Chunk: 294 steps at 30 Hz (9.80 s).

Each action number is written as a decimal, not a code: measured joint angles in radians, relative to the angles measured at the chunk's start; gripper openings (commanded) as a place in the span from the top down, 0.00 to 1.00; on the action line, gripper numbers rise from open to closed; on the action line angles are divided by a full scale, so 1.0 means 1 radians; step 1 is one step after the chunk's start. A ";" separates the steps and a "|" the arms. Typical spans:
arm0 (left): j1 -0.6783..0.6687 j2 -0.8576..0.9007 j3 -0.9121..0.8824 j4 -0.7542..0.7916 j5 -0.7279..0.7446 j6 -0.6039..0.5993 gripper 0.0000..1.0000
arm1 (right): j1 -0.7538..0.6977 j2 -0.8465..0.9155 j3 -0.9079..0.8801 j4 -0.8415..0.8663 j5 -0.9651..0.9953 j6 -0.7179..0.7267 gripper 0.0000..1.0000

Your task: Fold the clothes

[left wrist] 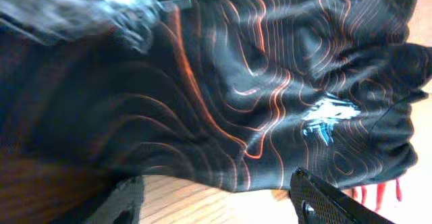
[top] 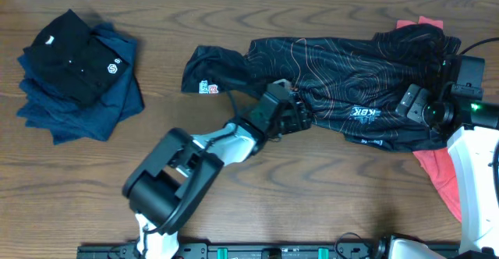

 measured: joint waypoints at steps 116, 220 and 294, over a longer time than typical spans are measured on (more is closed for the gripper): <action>0.250 -0.431 0.002 -1.245 -0.332 0.166 0.94 | 0.000 0.174 0.000 0.096 -0.137 -0.088 0.87; 0.545 -0.388 -0.076 -0.927 -0.138 0.222 0.94 | -0.198 0.248 0.004 0.355 -0.288 -0.135 0.38; 0.633 -1.348 0.088 -0.895 -0.090 0.506 0.94 | -0.172 -0.595 0.003 0.315 -0.231 -0.017 0.99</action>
